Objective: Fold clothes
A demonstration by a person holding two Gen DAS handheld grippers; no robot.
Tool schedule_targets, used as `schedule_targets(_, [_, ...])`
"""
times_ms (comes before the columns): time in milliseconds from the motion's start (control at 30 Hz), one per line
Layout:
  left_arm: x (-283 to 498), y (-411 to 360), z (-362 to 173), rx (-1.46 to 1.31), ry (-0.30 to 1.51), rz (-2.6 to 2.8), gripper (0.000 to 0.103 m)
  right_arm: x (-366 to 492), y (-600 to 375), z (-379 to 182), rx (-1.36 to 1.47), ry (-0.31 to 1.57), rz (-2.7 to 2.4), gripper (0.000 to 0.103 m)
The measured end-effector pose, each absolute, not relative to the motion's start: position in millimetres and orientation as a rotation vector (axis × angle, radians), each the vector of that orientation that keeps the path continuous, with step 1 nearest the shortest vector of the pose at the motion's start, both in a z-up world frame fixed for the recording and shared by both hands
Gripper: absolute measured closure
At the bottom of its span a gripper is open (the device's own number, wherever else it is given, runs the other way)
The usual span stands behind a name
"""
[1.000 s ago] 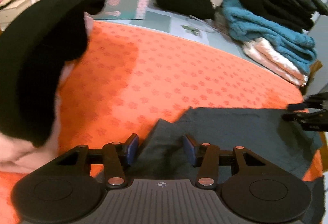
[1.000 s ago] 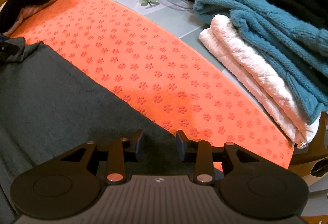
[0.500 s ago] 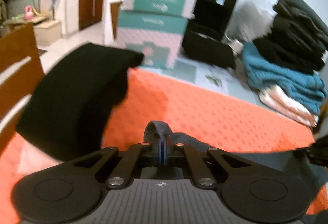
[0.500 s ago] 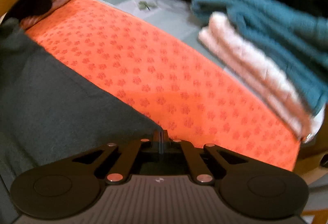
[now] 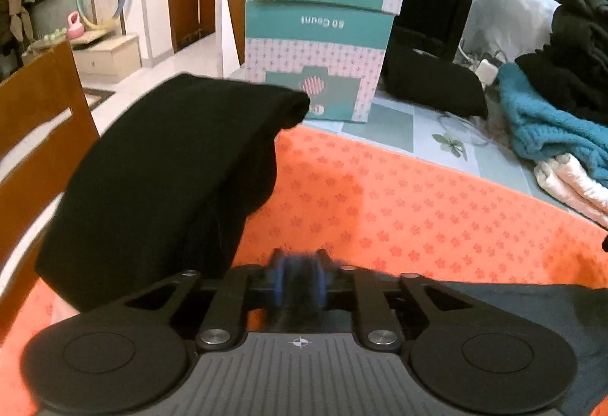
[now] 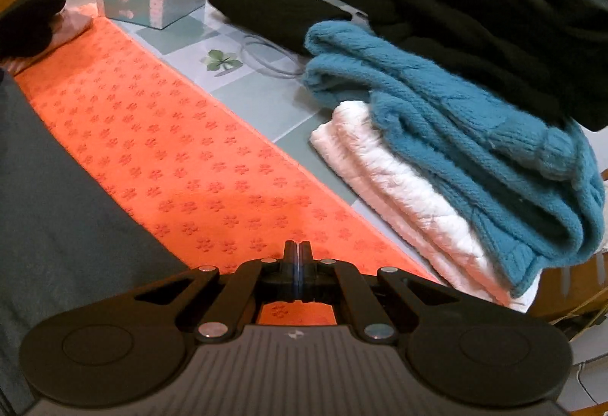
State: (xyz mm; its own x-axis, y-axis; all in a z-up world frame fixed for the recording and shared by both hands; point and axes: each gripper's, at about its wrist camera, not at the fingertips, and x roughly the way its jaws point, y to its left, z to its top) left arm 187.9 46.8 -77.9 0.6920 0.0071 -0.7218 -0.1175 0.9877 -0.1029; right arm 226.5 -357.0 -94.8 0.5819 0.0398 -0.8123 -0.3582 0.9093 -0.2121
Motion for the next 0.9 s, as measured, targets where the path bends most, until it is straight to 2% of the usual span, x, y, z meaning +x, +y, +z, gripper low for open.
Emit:
schedule_targets(233, [170.3,51.2,-66.6,-0.131,0.835,0.048,0.072,193.6,-363.8,-75.6,-0.317,0.939,0.258,0.1])
schedule_targets(367, [154.0,52.9,-58.6,-0.122,0.854,0.03,0.068,157.1,-372.2,-60.3,-0.271,0.944,0.259,0.092])
schedule_targets(500, [125.4,52.0,-49.9,-0.109,0.875,0.002,0.055,116.6,-379.6,-50.5,-0.248,0.948,0.252,0.089])
schedule_targets(567, [110.8,50.4,-47.1,-0.098,0.888,-0.018,0.042,96.3,-383.3,-46.5,-0.233,0.95,0.246,0.087])
schedule_targets(600, [103.5,48.1,-47.1,-0.086,0.898,-0.041,0.04,86.1,-385.1,-45.2,-0.226,0.95,0.242,0.084])
schedule_targets(700, [80.9,41.8,-50.7,-0.043,0.924,-0.088,0.038,55.6,-389.7,-42.5,-0.21,0.954,0.234,0.073])
schedule_targets(900, [38.1,31.7,-62.5,0.037,0.98,-0.153,0.038,-5.7,-389.0,-45.8,-0.212,0.992,0.265,0.072])
